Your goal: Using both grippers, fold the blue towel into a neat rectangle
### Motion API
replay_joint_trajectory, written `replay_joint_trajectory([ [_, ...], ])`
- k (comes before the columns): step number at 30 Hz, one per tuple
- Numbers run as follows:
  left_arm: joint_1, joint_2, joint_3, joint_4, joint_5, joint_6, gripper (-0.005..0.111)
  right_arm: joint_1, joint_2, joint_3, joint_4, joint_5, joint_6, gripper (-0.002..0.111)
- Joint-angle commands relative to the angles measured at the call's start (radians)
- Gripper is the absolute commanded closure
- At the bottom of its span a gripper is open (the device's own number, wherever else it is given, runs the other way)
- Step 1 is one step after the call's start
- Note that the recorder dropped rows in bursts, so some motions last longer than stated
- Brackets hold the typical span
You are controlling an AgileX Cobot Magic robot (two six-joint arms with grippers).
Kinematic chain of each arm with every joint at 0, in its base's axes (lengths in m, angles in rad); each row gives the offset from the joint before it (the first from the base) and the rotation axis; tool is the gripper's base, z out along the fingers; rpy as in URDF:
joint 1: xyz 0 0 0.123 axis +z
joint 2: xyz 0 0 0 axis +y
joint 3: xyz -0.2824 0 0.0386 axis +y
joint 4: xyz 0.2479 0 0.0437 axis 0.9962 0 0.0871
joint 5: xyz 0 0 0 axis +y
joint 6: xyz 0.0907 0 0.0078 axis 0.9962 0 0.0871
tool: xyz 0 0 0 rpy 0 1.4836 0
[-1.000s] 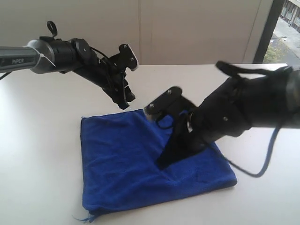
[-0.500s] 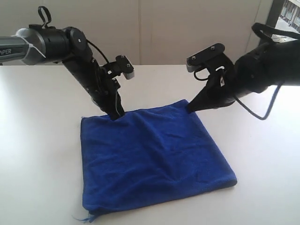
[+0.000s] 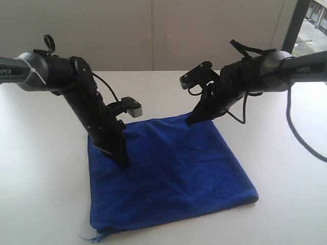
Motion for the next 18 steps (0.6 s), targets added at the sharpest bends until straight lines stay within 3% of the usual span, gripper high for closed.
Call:
replay_joint_trajectory([
  [1, 0.0, -0.043, 0.09, -0.023, -0.055, 0.002, 0.107, -0.01, 0.051, -0.058, 0.078, 0.026, -0.08, 0.108],
  [6, 0.0, -0.043, 0.172, -0.016, -0.11, 0.002, 0.107, -0.01, 0.094, -0.095, 0.09, 0.035, -0.091, 0.108],
  [18, 0.0, -0.043, 0.176, -0.016, -0.097, 0.002, 0.107, -0.056, 0.134, -0.115, 0.098, 0.045, -0.091, 0.108],
])
